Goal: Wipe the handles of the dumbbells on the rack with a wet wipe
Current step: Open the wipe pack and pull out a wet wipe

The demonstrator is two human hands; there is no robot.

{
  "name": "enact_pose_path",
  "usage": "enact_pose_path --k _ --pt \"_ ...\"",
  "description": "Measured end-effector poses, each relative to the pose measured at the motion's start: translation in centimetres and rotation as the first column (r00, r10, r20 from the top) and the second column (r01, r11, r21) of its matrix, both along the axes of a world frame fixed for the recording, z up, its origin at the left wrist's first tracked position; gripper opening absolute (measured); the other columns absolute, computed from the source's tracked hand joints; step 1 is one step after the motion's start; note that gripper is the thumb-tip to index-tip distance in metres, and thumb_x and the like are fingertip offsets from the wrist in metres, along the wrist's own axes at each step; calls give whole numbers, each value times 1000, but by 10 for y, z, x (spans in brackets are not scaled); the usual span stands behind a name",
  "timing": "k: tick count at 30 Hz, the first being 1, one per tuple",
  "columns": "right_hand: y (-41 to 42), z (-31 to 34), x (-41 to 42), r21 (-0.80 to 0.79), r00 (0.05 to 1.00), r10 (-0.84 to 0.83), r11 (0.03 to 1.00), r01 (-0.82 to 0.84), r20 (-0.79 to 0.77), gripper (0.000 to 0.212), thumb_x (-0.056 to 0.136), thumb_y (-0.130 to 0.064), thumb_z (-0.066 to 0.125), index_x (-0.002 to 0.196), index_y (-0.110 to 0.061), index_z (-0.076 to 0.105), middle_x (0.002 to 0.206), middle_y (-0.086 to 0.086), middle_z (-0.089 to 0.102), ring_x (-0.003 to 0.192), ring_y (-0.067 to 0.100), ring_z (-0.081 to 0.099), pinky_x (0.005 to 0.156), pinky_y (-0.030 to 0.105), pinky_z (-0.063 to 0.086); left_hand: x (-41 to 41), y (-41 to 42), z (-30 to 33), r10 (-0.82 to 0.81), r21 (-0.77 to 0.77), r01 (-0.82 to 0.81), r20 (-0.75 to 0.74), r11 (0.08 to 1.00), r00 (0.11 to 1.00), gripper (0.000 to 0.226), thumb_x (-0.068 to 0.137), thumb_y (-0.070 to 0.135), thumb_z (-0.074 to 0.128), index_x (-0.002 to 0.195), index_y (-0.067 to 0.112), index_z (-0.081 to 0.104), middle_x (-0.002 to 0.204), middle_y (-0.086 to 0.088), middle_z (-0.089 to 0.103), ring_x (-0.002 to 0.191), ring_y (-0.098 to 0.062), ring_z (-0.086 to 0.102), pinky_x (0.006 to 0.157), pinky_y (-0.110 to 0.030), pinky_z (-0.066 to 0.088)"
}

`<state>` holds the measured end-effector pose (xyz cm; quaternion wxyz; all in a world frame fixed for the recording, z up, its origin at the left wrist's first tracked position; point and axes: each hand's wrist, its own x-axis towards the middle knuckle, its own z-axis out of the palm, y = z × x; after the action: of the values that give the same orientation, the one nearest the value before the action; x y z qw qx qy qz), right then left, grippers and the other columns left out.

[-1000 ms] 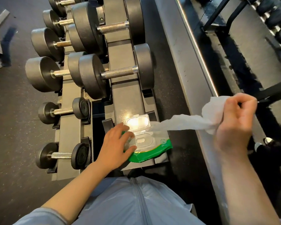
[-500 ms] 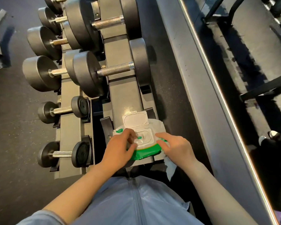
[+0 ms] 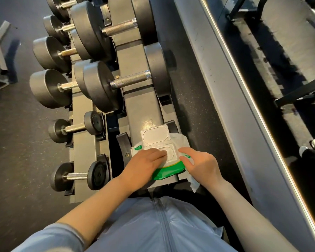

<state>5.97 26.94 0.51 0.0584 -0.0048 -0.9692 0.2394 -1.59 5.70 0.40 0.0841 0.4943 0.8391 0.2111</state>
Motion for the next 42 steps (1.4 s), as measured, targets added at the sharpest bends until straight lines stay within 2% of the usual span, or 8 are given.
enact_pose_path --k 4,10,17,27,31,34,37,42 --pt "0 1 -1 -12 1000 -9 1000 9 -21 36 92 -37 44 105 -16 70 64 1 67 50 15 60 41 29 52 -10 -3 21 273 100 -356 464 929 843 41 89 -6 51 117 19 67 125 7 61 115 -9 56 105 -19 38" --pt "1 4 -2 -16 1000 3 1000 -3 17 36 92 -39 43 107 -18 68 70 0 69 52 15 62 41 27 52 -45 10 26 573 -27 -705 605 708 552 47 96 30 56 140 21 45 128 -2 58 118 -17 52 96 -28 39" --pt "2 4 -1 -66 998 2 998 2 64 34 91 -37 47 112 -17 66 77 0 70 57 13 64 45 24 51 12 -4 31 162 3 -164 148 986 976 41 96 43 43 113 18 70 113 0 70 102 -19 66 87 -37 55" --pt "3 10 -1 -122 980 28 993 -4 196 30 96 -31 51 122 -17 60 89 3 72 67 17 67 54 29 57 32 -13 -3 115 -69 -111 48 991 992 50 97 46 40 127 12 62 137 -4 57 126 -21 53 109 -34 37" --pt "2 37 -5 -485 920 -36 841 238 390 17 96 -20 54 111 -22 61 101 -12 65 88 -4 62 68 9 50 30 0 16 221 -103 -206 155 973 963 65 94 66 29 120 19 66 131 2 61 120 -17 56 100 -31 45" --pt "-2 66 -11 -707 900 2 620 342 437 13 96 -15 53 102 -21 63 100 -5 68 97 11 65 76 21 55 33 11 38 353 -48 -387 522 921 776 71 75 75 45 130 30 57 135 13 54 125 -2 46 106 -19 34" --pt "-15 92 -20 -821 881 69 404 404 468 16 97 -14 49 106 -15 62 107 7 68 100 24 67 83 42 57 54 30 63 192 54 -602 922 797 337 54 64 57 68 114 38 58 110 27 63 107 10 55 92 -11 40" --pt "-55 104 -31 -824 870 22 334 457 492 23 94 -34 52 115 -27 58 115 5 62 103 23 65 87 48 55 65 -5 65 172 43 -792 968 610 184 15 65 38 76 66 29 65 64 13 59 61 -4 54 63 -19 43"
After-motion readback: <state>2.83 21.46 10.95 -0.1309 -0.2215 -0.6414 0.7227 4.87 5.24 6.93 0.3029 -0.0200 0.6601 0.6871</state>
